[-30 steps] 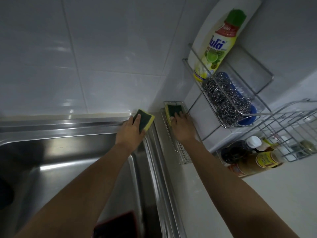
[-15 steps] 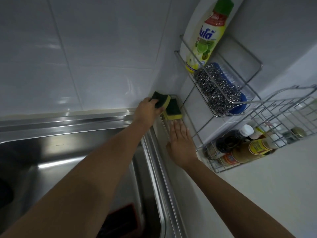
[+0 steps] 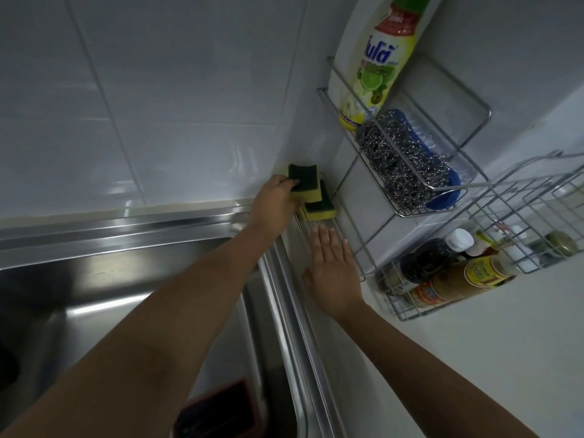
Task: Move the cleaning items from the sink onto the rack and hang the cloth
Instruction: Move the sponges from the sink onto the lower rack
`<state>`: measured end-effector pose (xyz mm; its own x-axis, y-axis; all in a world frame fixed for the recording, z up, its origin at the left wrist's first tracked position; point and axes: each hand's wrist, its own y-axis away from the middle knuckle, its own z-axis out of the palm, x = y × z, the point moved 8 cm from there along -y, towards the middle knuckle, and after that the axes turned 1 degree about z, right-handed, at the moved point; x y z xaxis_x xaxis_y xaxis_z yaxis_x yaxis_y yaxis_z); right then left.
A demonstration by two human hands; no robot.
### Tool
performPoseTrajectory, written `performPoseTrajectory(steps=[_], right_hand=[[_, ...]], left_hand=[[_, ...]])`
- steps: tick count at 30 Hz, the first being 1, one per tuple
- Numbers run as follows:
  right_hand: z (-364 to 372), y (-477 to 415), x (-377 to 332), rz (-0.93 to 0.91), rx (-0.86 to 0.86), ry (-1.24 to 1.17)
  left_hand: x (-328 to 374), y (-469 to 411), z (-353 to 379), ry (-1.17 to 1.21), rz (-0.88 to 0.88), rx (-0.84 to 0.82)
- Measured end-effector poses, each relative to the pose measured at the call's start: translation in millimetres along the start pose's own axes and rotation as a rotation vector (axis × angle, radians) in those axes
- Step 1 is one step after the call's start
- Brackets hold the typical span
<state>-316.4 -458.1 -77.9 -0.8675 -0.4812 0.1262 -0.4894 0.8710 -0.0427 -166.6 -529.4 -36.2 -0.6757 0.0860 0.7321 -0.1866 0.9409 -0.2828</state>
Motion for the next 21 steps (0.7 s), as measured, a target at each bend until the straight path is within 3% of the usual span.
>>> performPoseTrajectory(steps=[12,21], right_hand=[[-3,2,1,0.05,0.111,0.083],[-2,6,2,0.051,0.131,0.108]], left_hand=[[17,-11,36,-0.103,-0.017,0.047],[18,-11,37,-0.173,0.074,0.006]])
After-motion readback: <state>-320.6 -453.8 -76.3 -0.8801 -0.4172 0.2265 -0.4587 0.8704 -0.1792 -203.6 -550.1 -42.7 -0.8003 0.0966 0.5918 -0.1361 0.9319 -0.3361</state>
